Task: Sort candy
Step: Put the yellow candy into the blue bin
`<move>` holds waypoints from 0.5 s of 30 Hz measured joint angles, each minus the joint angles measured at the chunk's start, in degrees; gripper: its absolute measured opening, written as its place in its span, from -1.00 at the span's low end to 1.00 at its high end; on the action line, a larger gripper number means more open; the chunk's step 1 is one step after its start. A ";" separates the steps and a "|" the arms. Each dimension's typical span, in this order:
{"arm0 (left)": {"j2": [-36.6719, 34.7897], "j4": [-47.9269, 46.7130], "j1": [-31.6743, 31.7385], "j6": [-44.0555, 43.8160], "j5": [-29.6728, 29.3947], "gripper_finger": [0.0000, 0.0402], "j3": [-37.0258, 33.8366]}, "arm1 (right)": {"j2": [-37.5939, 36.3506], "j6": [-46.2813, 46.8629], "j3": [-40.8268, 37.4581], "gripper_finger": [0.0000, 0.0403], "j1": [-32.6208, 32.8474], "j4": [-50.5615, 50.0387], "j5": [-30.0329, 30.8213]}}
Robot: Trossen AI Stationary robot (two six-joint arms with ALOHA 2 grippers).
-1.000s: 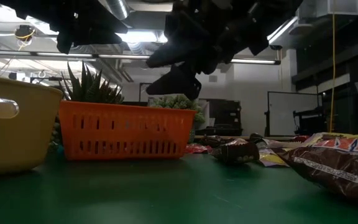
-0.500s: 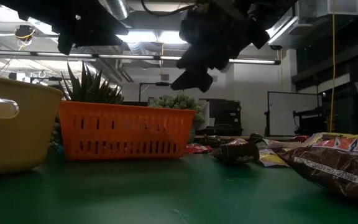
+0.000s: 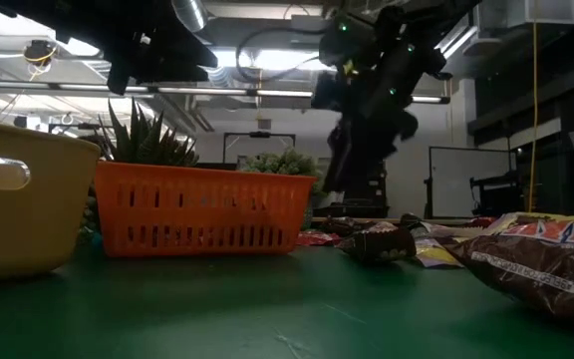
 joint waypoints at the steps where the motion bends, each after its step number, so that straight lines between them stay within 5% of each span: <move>1: 0.00 -0.01 0.02 0.00 0.23 -0.35 0.00 | -0.01 -1.13 0.00 0.34 -0.34 -0.79 2.25; 8: 0.00 -0.09 0.00 0.00 0.53 -0.35 0.00 | -0.11 -6.62 0.00 0.34 -2.03 -6.36 12.82; 15: 0.00 -0.16 0.00 0.02 0.64 -0.35 0.00 | -0.11 -6.65 0.00 0.34 -6.87 -17.62 13.99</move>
